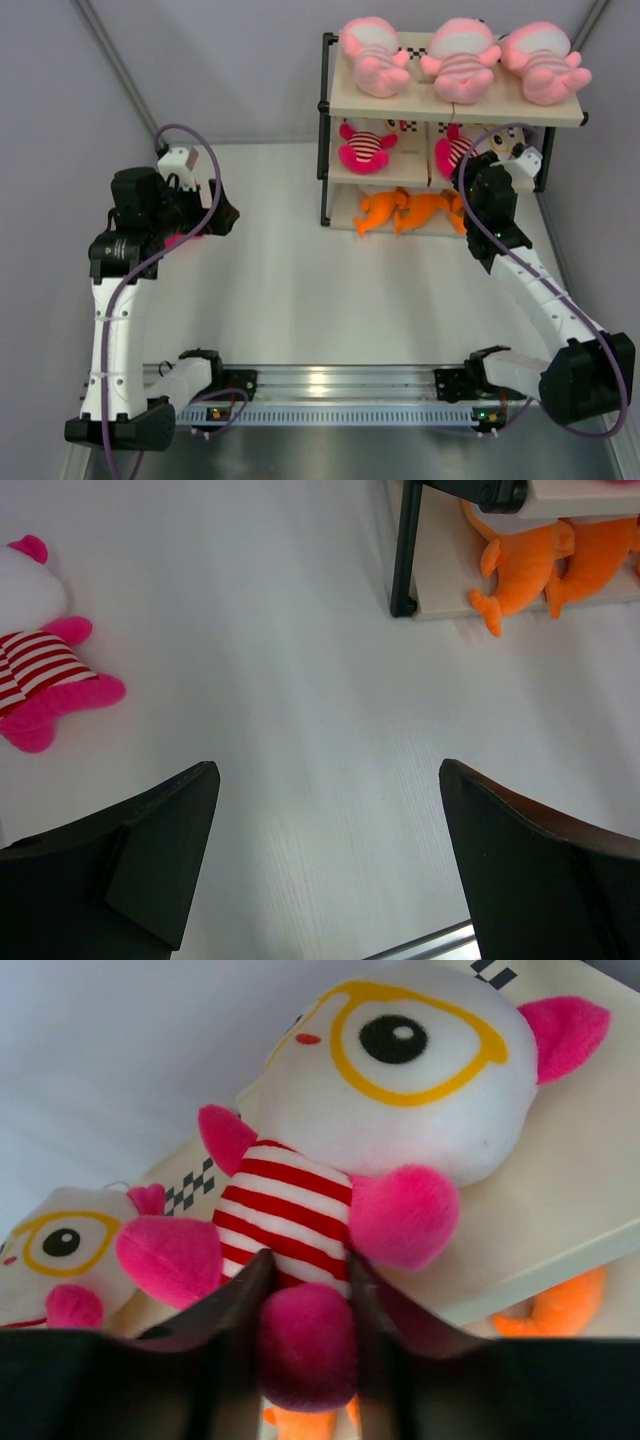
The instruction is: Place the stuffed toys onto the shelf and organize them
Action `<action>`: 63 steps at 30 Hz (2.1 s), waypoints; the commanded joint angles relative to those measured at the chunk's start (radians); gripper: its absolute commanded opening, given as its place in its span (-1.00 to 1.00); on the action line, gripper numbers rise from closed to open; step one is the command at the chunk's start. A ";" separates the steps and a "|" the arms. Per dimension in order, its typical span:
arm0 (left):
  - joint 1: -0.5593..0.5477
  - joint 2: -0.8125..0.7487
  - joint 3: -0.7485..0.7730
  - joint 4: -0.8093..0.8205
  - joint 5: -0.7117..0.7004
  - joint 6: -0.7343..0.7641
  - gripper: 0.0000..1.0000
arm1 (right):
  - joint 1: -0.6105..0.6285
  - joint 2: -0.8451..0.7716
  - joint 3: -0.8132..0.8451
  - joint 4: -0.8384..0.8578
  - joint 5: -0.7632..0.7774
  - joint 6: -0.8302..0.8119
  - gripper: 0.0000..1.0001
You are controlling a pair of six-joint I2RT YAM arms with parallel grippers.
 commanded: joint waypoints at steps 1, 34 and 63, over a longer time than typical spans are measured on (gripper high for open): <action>0.002 -0.001 0.018 0.042 -0.011 0.027 0.94 | 0.008 -0.035 -0.014 0.095 -0.007 -0.037 -0.47; 0.002 0.014 0.029 0.039 -0.034 0.035 0.96 | -0.178 0.064 0.206 -0.140 -0.751 -0.605 0.32; 0.106 0.055 -0.204 0.024 -0.478 0.297 0.96 | -0.100 -0.112 0.048 -0.226 -0.788 -0.347 -0.47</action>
